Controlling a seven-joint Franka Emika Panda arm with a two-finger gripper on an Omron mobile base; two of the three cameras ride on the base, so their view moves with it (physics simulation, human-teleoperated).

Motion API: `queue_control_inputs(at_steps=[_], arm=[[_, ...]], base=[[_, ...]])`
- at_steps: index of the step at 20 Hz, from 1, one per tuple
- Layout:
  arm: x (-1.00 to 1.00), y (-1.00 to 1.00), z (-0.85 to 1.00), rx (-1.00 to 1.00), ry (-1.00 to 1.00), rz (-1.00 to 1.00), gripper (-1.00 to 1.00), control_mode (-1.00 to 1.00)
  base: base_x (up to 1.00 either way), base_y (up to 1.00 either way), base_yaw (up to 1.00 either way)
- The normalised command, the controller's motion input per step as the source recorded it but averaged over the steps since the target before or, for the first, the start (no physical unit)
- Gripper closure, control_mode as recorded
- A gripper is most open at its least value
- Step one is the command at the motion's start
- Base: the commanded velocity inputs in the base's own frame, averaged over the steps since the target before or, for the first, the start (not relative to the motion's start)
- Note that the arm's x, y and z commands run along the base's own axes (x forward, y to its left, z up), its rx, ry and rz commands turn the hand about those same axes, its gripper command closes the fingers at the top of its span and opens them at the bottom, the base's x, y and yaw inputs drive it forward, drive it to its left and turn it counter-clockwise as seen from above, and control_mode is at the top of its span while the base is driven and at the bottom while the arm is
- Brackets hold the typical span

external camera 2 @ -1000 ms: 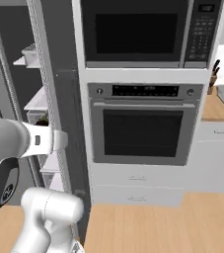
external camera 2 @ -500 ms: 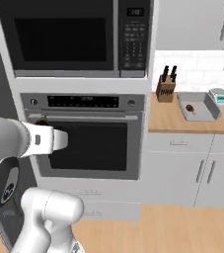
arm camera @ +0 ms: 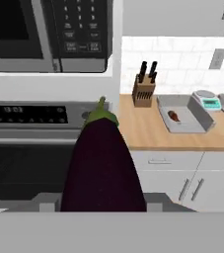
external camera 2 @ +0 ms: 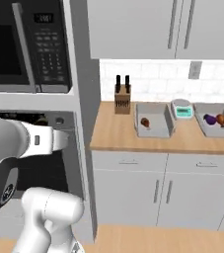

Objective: Place one eggplant and one chicken drumstick in each tupperware on the nearby counter, to pack two identical lunches.

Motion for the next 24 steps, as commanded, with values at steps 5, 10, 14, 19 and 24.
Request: queue_control_inputs(at_steps=[5, 10, 14, 19, 24], arm=[[0.0, 0.0, 0.0, 0.0, 0.0, 0.0, 1.0, 1.0], [0.0, 0.0, 0.0, 0.0, 0.0, 0.0, 1.0, 1.0], [0.0, 0.0, 0.0, 0.0, 0.0, 0.0, 1.0, 1.0], [0.0, 0.0, 0.0, 0.0, 0.0, 0.0, 1.0, 1.0], [0.0, 0.0, 0.0, 0.0, 0.0, 0.0, 1.0, 1.0]], base=[[1.0, -1.0, 0.16], [0.84, -0.71, 0.28], [0.52, -0.66, 0.34], [0.17, -0.97, 0.2], [0.46, -0.16, 0.0]])
